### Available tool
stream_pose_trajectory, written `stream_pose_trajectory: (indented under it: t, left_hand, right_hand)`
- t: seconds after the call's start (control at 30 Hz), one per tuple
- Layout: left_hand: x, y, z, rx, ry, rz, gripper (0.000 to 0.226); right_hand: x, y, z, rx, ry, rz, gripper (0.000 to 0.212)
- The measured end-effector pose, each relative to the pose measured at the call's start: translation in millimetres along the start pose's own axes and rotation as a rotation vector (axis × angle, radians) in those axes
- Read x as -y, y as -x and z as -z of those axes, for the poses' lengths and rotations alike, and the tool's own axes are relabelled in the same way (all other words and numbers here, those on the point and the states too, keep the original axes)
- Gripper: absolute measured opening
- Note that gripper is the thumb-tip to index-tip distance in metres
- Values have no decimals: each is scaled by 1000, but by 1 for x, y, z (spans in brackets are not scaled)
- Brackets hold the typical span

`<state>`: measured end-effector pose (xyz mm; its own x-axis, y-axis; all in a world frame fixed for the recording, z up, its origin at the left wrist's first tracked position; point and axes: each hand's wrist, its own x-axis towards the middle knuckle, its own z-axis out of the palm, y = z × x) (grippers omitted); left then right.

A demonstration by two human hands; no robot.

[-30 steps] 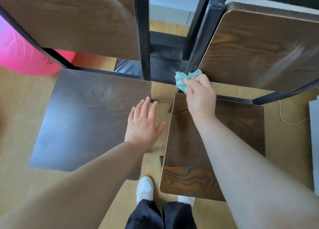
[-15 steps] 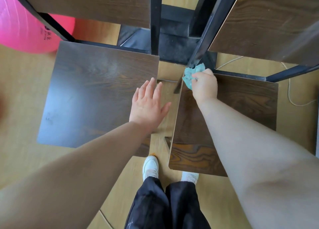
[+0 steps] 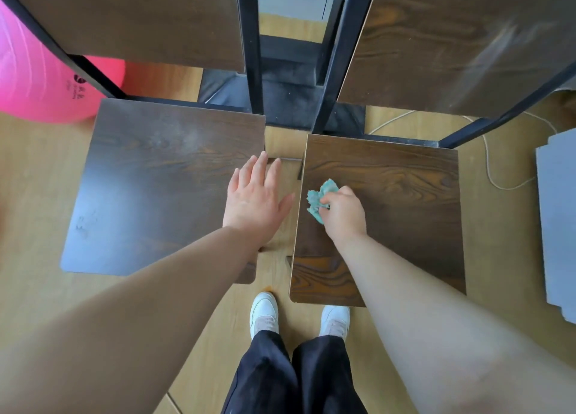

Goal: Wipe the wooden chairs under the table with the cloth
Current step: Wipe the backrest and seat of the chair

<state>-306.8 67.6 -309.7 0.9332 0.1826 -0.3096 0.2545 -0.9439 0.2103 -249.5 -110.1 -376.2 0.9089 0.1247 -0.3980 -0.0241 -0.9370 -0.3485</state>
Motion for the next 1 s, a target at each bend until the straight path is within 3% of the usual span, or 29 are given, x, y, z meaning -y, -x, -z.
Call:
stream_pose_trajectory:
  t: [0.13, 0.3, 0.43, 0.73, 1.0]
  left_hand:
    - [-7, 0, 6, -33, 25, -11, 67]
    - [-19, -14, 23, -106, 39, -35, 67]
    - [-32, -27, 40, -119, 33, -58, 66]
    - [-53, -57, 55, -150, 41, -96, 66]
    - [-63, -66, 40, -161, 31, -105, 69]
  right_hand:
    - [15, 8, 44, -170, -165, 131, 21]
    - [49, -17, 151, -623, -342, 315, 20]
    - [83, -41, 230, -811, -363, 420, 23]
    - [96, -78, 249, -908, -160, 629, 11]
    - [79, -80, 217, -915, -220, 669, 16]
